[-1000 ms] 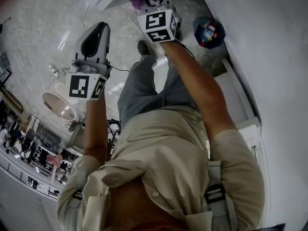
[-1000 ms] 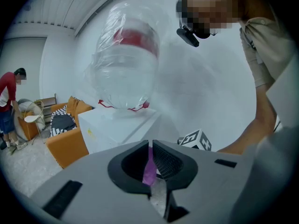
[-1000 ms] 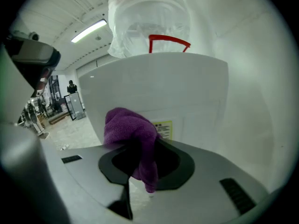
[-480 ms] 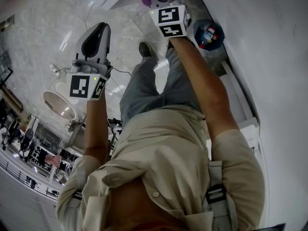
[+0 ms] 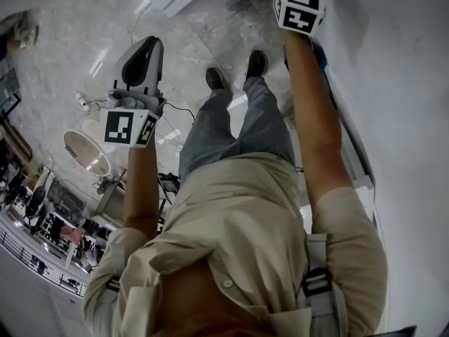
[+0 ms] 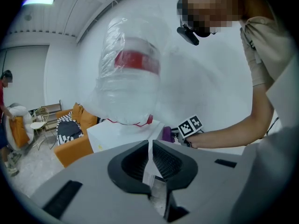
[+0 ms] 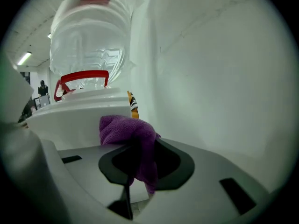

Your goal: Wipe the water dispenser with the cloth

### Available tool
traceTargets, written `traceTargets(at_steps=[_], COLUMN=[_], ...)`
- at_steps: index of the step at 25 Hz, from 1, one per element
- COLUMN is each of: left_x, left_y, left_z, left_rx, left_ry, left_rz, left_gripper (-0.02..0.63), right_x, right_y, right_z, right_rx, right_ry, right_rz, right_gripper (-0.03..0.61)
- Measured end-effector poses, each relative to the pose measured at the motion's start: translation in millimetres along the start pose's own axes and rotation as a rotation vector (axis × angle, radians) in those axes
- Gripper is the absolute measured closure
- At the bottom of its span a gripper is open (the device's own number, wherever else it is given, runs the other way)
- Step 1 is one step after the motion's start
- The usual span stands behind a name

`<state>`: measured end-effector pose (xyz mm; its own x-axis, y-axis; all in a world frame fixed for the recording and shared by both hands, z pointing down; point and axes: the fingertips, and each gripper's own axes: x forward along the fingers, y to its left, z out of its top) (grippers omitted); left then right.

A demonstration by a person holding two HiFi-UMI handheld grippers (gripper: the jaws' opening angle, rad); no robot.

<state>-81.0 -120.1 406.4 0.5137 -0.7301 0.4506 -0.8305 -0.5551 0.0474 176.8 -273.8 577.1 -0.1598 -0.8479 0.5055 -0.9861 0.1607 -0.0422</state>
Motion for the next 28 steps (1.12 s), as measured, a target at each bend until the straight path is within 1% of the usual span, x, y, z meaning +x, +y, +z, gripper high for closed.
traceTargets(at_steps=[3,6,10,13,16,19,23,28], left_x=[-6,-12,-27,-38,-53,-69,-94,-129], left_y=[-2,1,6,9,12,18,27,34], left_z=[9,19,31,37,41,41,45,50], left_rx=[0.011,0.022,0.03,0.032,0.029,0.024,0.022,0.023], left_ry=[-0.006,-0.015,-0.028,-0.045,-0.058,-0.066,-0.084,-0.112], left_rz=[0.008,0.012,0.019,0.025,0.032,0.041,0.05,0.063], left_gripper=[0.571,0.571,0.571,0.571,0.571,0.571,0.571,0.571], right_x=[-9,-18,-37,-52,-64,-70,-75,-93], right_y=[12,42,110,163,204,223,235,243], right_z=[-3,-7,-17,-28,-37,-38,-33,-18], right_rx=[0.014,0.014,0.007,-0.025,-0.051,-0.069,-0.116,-0.135], right_ry=[0.005,0.021,0.071,0.107,0.143,0.17,0.19,0.171], right_rz=[0.019,0.066,0.176,0.267,0.328,0.359,0.381,0.382], right_gripper=[0.495,0.495,0.497,0.498,0.499,0.499,0.497,0.497])
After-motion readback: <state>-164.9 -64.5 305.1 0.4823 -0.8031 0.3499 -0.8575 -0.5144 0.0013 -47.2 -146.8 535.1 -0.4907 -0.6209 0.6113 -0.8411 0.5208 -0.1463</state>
